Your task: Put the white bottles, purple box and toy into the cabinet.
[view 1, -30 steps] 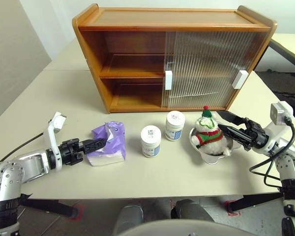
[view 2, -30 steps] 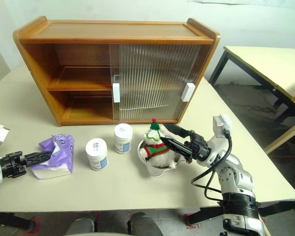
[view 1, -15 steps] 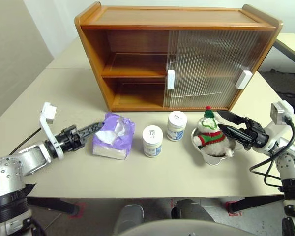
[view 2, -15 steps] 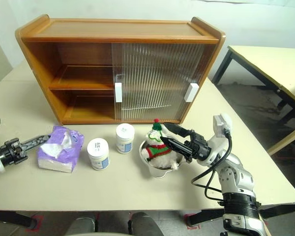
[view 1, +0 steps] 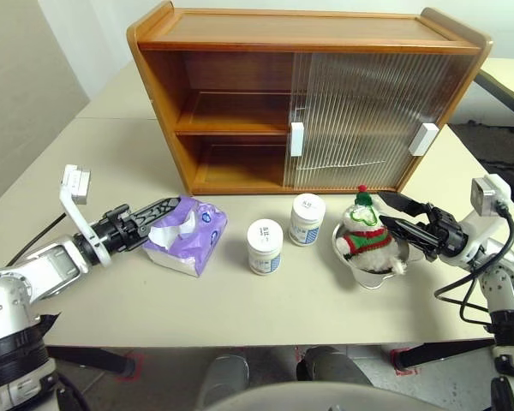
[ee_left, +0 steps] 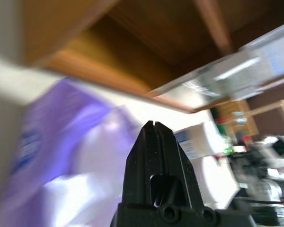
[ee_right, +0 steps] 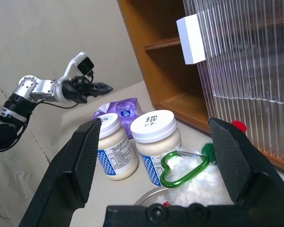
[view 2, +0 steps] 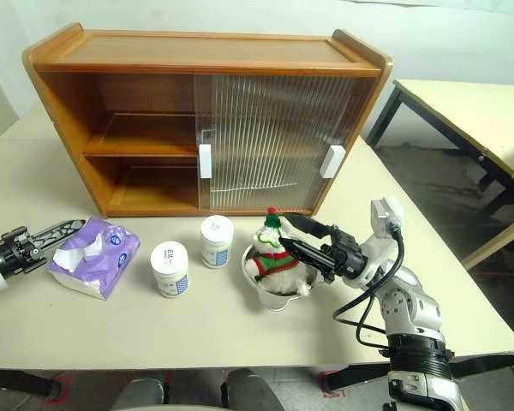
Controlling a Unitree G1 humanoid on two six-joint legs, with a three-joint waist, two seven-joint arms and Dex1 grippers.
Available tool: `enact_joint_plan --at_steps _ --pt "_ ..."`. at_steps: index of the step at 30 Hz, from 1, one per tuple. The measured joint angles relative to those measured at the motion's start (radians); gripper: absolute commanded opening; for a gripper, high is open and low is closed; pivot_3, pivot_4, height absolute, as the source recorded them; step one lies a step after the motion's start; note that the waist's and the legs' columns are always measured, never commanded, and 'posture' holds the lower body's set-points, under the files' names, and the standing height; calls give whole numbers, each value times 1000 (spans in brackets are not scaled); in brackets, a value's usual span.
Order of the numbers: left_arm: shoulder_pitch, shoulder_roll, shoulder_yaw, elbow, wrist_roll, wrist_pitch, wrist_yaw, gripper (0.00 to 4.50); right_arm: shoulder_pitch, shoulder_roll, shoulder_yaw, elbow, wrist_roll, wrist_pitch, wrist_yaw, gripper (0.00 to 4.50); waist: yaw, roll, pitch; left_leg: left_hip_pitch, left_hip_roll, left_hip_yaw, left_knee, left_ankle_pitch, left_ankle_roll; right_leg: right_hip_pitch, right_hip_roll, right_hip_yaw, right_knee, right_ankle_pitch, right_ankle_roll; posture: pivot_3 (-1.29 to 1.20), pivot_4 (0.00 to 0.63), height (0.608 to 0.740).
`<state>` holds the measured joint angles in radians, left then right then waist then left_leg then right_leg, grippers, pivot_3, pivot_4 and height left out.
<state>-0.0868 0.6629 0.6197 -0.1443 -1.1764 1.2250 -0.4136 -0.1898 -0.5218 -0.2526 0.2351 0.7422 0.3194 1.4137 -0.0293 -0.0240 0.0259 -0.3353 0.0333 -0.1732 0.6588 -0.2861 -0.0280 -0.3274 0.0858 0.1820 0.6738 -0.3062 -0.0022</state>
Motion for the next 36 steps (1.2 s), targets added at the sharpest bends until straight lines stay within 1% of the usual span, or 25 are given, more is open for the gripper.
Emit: enact_joint_plan --at_steps 2,4,6,8,10,11,13,15,16,19,21,23,25,27,29,30,33,36 --pt "13 42 -1 17 34 -22 -13 1331 -1 0 1 0 -1 0 1 4500 1 -1 1 0 0 -1 0 0 0 0 0 0 0 0 -1 -85 34 740" --pt "41 122 -7 63 97 -54 -50 2044 -1 -4 2 2 -5 0 4 4500 0 -1 1 1 0 -1 -1 -1 -1 -1 0 0 0 0 -3 -87 34 740" --pt "39 154 -10 104 148 -88 -69 2767 -1 -9 2 5 -6 0 6 4500 1 -1 2 1 0 -2 -2 -1 -1 -4 0 0 0 -1 -4 -87 34 740" --pt "25 162 -36 138 191 -114 -91 3481 -2 -10 2 7 -7 0 8 4500 3 0 2 2 0 -2 -1 -3 0 -6 0 0 0 -2 -5 -93 35 740" --pt "6 141 -75 161 212 -128 -107 4195 -4 -10 2 7 -7 0 9 4500 4 1 3 1 0 -2 -1 -4 0 -6 -1 0 0 -2 -6 -96 37 740" --pt "-5 119 -98 174 227 -137 -114 4476 -4 -10 2 7 -7 0 9 4500 4 1 3 0 0 -2 -1 -4 0 -6 -1 0 0 -2 -6 -98 38 740" --pt "-14 93 -129 196 245 -151 -121 4476 -4 -10 2 6 -7 0 9 4500 3 0 3 -2 0 -2 -1 -4 -1 -5 0 -1 1 -2 -6 -101 40 740" --pt "-30 60 -144 219 249 -153 -132 4476 2 -9 2 3 -7 1 9 4500 2 0 3 -5 0 -2 0 0 -6 -6 0 -1 2 -2 -5 -106 42 740" --pt "-39 55 -165 225 255 -152 -136 4476 8 -9 2 -1 -7 1 8 4500 2 -1 4 -5 0 -2 0 3 -11 -6 0 -1 2 -2 -5 -107 42 740" --pt "-42 68 -210 232 298 -144 -139 4476 19 -8 3 -10 -7 2 6 4500 -4 0 4 -5 0 -1 0 3 -11 -6 0 -1 2 -3 -3 -107 41 740" --pt "-43 70 -218 237 319 -140 -141 4082 21 -8 3 -16 -7 2 5 4500 -6 -1 4 -5 0 -1 0 2 -10 -6 0 -1 1 -3 -2 -108 39 740" --pt "-46 76 -225 247 328 -127 -144 3554 21 -8 3 -21 -7 2 2 4500 -5 -1 4 -5 0 -1 0 1 -8 -5 0 -1 1 -4 -1 -109 38 740" --pt "-46 82 -233 253 337 -106 -155 2829 22 -8 3 -22 -7 2 0 4500 -5 -1 4 -5 0 -1 0 -2 -3 -5 0 -1 1 -4 -1 -108 37 740" --pt "-47 72 -228 253 330 -86 -165 2075 21 -8 3 -22 -7 2 -1 4500 -5 0 3 -5 0 -1 0 -2 -3 -5 0 0 1 -4 -1 -106 36 740" --pt "-47 37 -209 253 308 -71 -168 1424 21 -6 3 -22 -7 2 -4 4500 -3 -1 3 -5 -1 -1 1 -2 -2 -4 0 0 2 -4 -1 -105 36 740" --pt "-47 22 -195 253 296 -68 -169 997 21 -5 3 -22 -7 2 -5 4500 -1 -1 4 -5 0 -1 1 -2 -2 -4 0 0 2 -4 -1 -101 36 740" --pt "-57 -11 -149 253 262 -64 -169 26 21 -3 3 -22 -7 2 -9 4500 0 -1 4 -5 0 -2 1 -2 -2 -4 0 -1 2 -4 -1 -93 39 740" --pt "-79 -44 -87 251 220 -63 -149 7 17 -3 3 -22 -7 2 -8 4500 0 -1 4 -4 0 -2 1 -1 -3 -2 0 0 2 -4 0 -89 40 740"
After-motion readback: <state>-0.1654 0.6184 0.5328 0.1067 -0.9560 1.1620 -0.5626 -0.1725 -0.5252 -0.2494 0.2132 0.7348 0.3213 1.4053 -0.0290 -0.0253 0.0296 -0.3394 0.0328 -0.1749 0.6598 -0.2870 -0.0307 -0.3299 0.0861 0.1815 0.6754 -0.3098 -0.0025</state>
